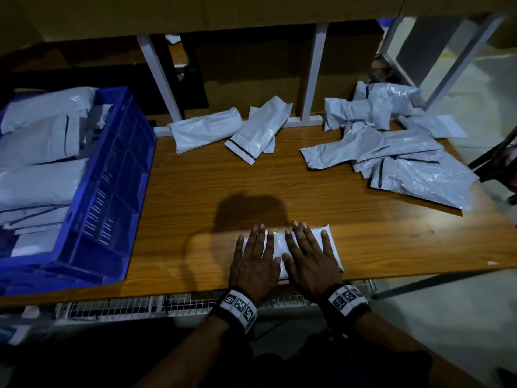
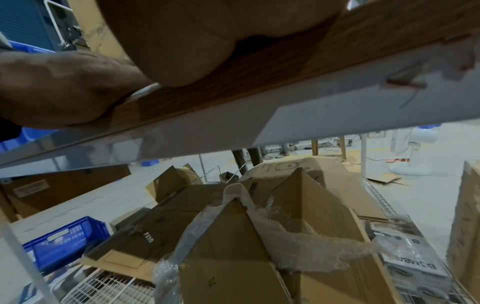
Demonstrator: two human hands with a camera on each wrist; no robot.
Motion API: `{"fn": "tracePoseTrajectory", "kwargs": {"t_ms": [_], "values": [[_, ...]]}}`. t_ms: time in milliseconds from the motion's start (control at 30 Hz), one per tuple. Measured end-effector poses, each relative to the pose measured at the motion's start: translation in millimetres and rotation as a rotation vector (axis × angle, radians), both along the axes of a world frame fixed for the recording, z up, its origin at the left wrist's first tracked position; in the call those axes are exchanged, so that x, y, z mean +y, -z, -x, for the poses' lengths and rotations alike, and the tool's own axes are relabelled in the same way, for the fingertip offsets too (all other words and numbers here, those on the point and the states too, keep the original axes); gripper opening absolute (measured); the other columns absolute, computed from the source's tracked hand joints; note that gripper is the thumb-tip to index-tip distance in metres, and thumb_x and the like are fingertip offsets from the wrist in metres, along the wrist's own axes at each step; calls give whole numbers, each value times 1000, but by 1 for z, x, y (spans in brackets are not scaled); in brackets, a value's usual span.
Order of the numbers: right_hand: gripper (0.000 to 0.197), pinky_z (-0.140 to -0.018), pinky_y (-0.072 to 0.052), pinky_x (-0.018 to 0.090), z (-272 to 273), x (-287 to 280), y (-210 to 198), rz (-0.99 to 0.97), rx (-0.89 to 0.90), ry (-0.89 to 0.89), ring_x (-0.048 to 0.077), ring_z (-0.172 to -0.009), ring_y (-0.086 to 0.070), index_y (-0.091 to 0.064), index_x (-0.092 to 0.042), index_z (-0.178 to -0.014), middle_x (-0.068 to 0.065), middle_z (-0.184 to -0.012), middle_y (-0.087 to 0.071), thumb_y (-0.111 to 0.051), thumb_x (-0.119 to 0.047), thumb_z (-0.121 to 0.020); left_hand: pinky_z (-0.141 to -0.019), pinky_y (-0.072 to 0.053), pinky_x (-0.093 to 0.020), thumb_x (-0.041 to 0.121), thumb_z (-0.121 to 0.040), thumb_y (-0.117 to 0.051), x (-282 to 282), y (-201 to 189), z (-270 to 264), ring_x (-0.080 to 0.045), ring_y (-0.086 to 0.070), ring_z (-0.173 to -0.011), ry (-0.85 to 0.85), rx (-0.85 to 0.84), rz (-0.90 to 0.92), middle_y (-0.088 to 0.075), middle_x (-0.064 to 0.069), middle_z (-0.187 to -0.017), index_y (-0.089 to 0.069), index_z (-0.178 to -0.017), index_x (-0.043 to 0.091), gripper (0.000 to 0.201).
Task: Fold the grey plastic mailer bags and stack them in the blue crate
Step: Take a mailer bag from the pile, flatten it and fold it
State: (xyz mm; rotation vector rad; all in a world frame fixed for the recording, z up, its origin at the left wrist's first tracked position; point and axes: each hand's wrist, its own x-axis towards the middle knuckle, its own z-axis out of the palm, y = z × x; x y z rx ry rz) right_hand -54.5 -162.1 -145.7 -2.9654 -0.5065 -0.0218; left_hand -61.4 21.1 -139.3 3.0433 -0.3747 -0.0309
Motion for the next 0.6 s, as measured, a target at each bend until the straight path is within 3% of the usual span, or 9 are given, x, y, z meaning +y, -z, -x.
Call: {"fn": "tracePoseTrajectory", "kwargs": {"t_ms": [233, 433, 600], "values": [[64, -125, -3, 56, 1, 0, -5, 12, 33, -5, 22, -159, 1, -18, -18, -163, 7, -171, -5, -13, -51, -109, -125, -8, -56, 47, -100, -13, -1, -2, 1, -27, -5, -158, -8, 61, -30, -8, -14, -170, -21, -161, 10, 71], [65, -126, -3, 57, 0, 1, -7, 30, 69, -5, 22, -158, 4, -16, -17, -163, 8, -171, -2, -7, -50, -108, -126, -1, -54, 47, -99, -8, -4, -7, 2, -25, 1, -158, -15, 83, -36, -2, -13, -170, -13, -162, 11, 73], [66, -125, -2, 58, -1, 0, -7, 36, 99, -14, 23, -158, 8, -13, -16, -164, 8, -171, 1, -5, -51, -108, -126, 1, -53, 48, -101, -13, -2, -4, 1, -23, 3, -158, -22, 86, -44, -1, -10, -171, -14, -163, 12, 71]]}}
